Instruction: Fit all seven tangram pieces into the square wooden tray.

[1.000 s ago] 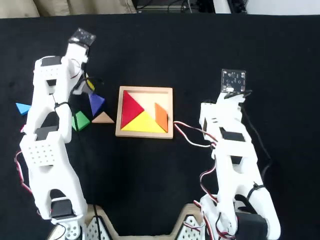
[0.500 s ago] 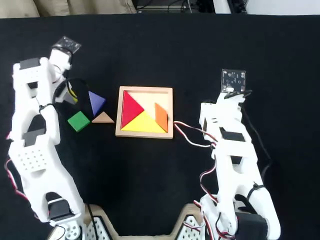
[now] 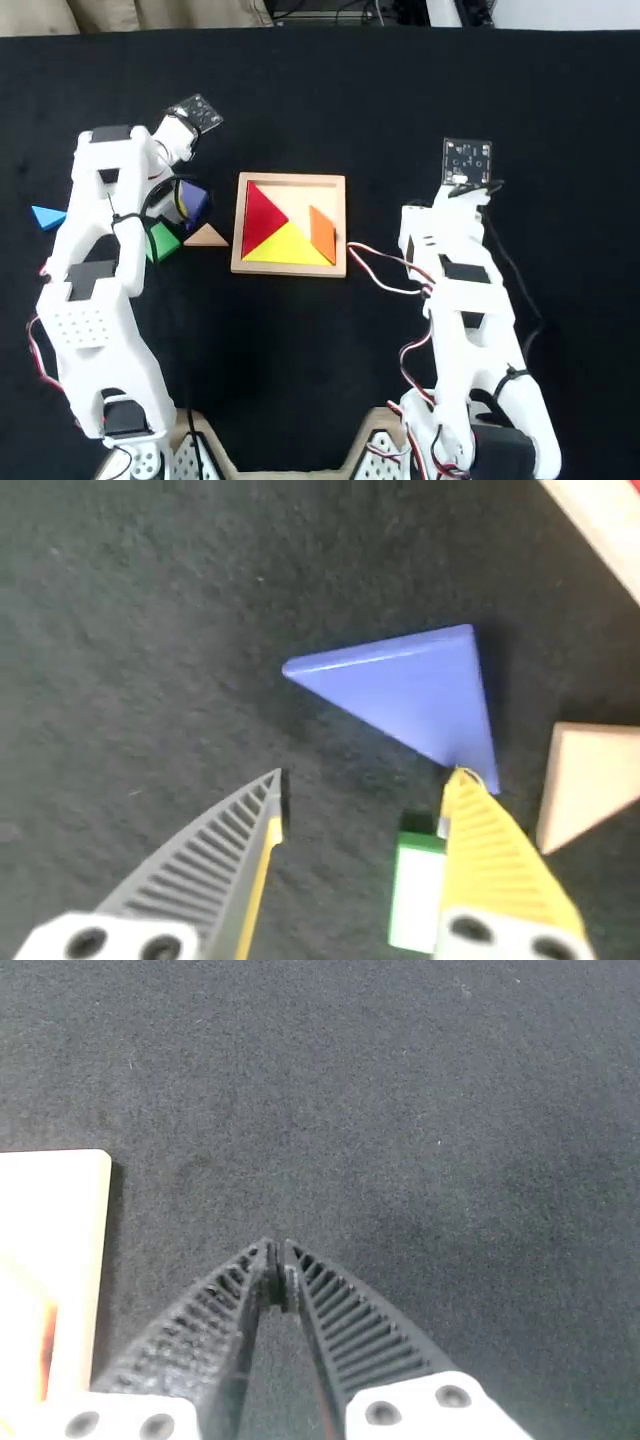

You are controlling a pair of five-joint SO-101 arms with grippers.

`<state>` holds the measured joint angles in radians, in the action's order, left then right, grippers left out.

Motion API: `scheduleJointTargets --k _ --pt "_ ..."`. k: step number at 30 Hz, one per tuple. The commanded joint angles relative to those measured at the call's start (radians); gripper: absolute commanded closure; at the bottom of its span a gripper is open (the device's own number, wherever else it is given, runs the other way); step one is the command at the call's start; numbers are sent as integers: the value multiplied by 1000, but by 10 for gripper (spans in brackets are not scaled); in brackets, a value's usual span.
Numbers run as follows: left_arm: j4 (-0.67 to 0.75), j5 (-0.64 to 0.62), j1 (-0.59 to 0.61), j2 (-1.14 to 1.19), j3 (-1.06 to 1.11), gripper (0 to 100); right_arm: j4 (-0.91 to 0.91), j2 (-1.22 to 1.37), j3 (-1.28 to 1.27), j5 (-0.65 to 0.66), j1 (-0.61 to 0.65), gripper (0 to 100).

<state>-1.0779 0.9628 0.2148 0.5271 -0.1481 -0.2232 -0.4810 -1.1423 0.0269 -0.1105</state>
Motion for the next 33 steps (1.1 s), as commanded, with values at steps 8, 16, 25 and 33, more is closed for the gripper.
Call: scheduleJointTargets --k 8,16,25,33 --pt "31 -203 -136 -26 -33 754 23 -28 15 8 15 987" --pt "-11 -264 -136 -48 -101 754 23 -28 13 8 15 987" --pt "-270 -273 104 -339 -160 758 20 -28 12 8 40 987" --pt "-269 -371 275 -592 50 758 -176 -27 107 219 331 986"
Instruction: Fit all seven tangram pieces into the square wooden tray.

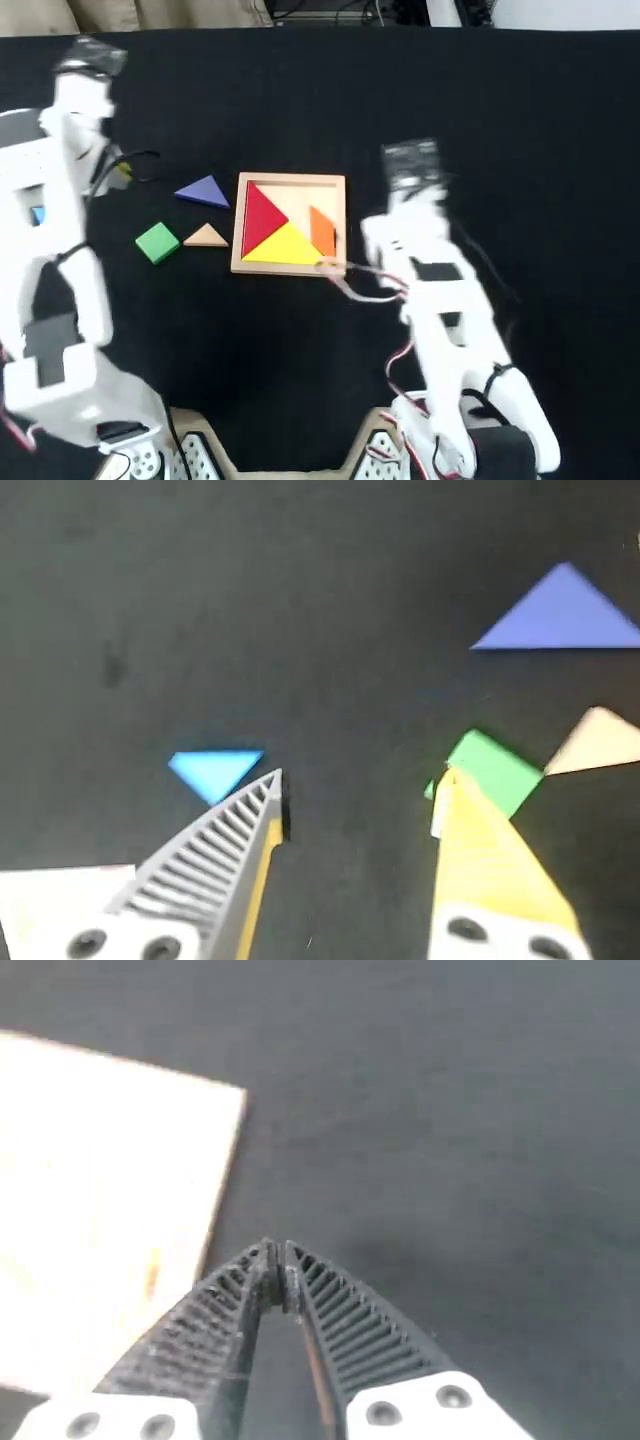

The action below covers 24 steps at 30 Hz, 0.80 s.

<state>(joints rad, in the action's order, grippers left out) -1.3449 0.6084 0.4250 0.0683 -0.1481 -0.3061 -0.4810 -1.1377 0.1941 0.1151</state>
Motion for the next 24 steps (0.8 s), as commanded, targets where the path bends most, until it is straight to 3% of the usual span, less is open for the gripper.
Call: scheduleJointTargets --k 1,5,11,16,20,22,24 --pt "-2 -18 88 -175 90 758 -143 -27 153 55 140 986" --pt "0 -117 179 -354 298 758 -348 38 438 57 270 920" --pt "40 -350 344 -621 682 758 -551 390 874 107 468 838" --pt "322 -529 467 -809 1087 758 -597 727 1205 255 562 835" --pt "571 -551 466 -891 1392 758 -718 963 1511 315 571 835" --pt "641 -546 461 -916 1474 758 -790 1078 1664 345 571 823" --pt "623 -548 470 -930 1466 758 -855 1193 1807 364 572 766"
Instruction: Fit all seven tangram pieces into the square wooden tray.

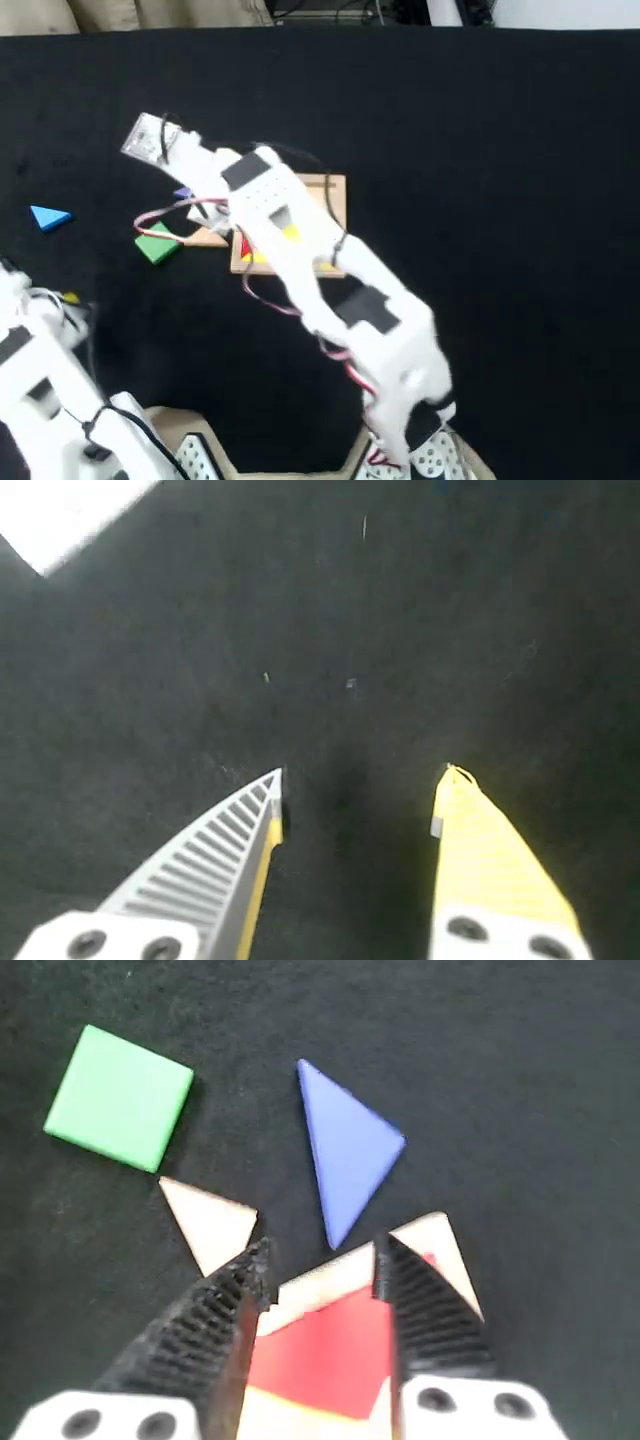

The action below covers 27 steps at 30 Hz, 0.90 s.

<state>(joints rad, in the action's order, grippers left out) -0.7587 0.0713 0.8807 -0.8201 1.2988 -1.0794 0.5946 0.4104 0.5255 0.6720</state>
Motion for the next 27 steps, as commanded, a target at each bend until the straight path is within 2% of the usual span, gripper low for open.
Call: scheduleJointTargets --k 1,4,7,12,17,23,27 --pt "26 -9 8 -38 15 758 -109 173 328 46 21 725" --pt "21 -9 -25 -49 28 758 -186 329 535 101 37 604" --pt "21 -9 -28 -48 28 758 -242 466 748 140 43 532" --pt "23 -9 -33 -48 28 758 -310 668 1047 149 38 586" --pt "23 -9 -33 -48 28 758 -310 805 1214 166 3 645" --pt "23 -8 -30 -48 28 758 -239 858 1198 178 -43 649" --pt "23 -8 -30 -48 28 758 -207 846 1107 275 -41 650"
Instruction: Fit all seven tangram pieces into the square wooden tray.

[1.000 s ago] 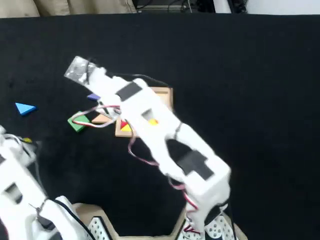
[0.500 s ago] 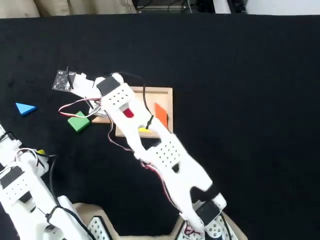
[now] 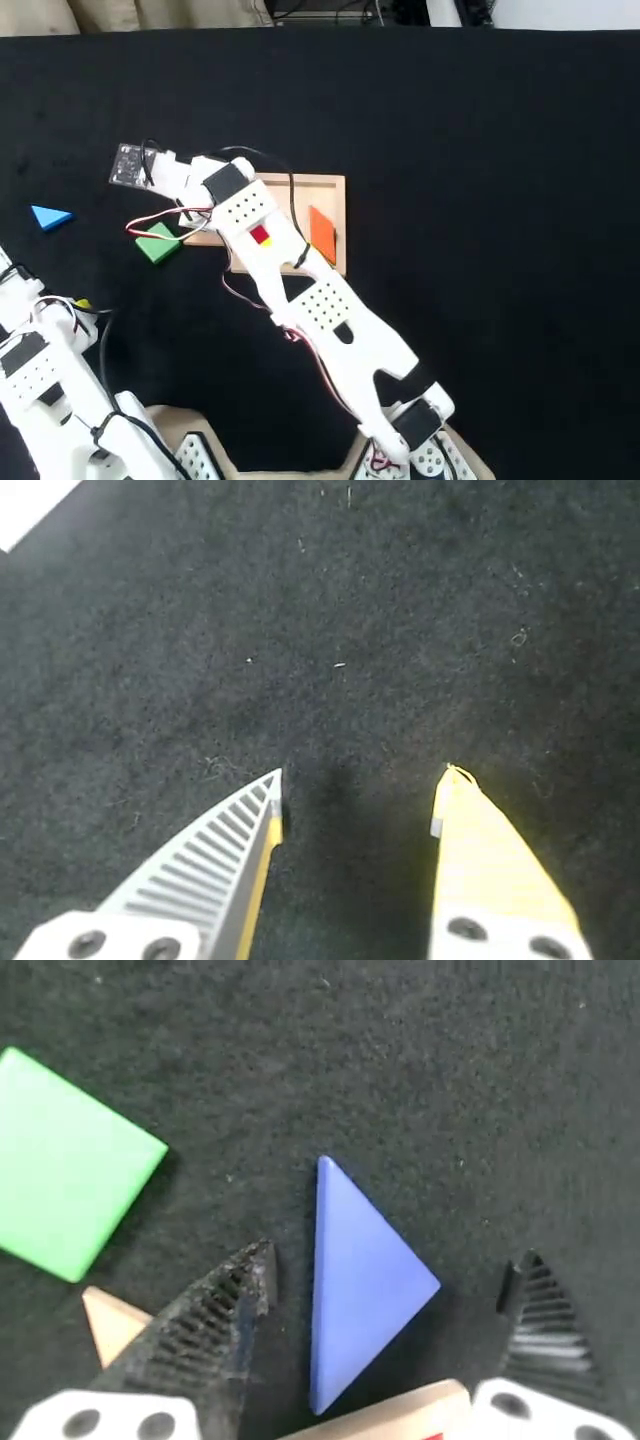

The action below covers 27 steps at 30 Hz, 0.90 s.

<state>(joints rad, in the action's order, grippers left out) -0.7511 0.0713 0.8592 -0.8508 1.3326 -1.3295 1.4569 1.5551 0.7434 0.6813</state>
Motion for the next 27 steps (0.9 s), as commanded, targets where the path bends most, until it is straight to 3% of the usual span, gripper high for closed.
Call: scheduleJointTargets --k 1,10,21,27 --pt "15 -8 -8 -17 -5 758 41 -24 -48 71 -51 654" --pt "15 -8 -10 -18 -5 758 14 -39 -44 84 -51 871" --pt "17 -8 -12 -18 -5 758 -288 -53 116 167 -69 878" --pt "17 -8 -12 -20 -5 758 -310 -127 117 160 -83 878"
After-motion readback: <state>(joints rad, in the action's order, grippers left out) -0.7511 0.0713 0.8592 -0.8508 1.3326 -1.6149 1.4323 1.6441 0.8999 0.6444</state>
